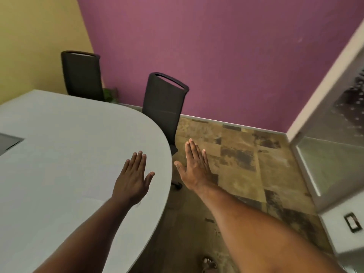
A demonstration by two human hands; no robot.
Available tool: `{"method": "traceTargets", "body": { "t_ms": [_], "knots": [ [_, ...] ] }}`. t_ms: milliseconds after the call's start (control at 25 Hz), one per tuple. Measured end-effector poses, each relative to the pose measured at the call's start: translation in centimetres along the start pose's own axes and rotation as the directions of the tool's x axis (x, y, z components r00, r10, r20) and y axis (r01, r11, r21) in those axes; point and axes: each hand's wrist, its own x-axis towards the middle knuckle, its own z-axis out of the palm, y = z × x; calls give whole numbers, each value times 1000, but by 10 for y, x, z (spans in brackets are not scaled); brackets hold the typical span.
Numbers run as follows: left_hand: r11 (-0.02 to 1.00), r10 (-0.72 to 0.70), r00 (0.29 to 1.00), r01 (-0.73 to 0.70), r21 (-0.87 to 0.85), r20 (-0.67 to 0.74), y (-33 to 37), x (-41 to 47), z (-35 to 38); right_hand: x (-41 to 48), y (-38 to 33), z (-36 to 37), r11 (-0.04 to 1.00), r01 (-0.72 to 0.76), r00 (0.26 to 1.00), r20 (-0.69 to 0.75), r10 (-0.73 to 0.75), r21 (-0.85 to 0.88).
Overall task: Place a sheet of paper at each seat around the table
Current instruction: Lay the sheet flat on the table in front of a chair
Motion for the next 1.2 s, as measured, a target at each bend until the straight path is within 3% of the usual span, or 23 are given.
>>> {"method": "traceTargets", "body": {
  "t_ms": [240,560,800,1000,1200],
  "knots": [
    [972,-230,973,229,58,25,-12,21,20,86,12,40,967,238,961,122,-247,87],
    [840,-538,843,538,68,-22,-23,20,27,180,-9,71,855,479,840,178,-512,201],
    [739,-673,740,671,60,7,-58,17,58,214,-59,122,771,562,742,231,-630,299],
    [678,-735,678,735,9,27,-85,26,84,239,-81,155,763,568,710,286,-644,309],
    [569,-814,572,820,-57,101,-88,32,108,248,-101,185,760,550,675,352,-649,346]
  ]
}}
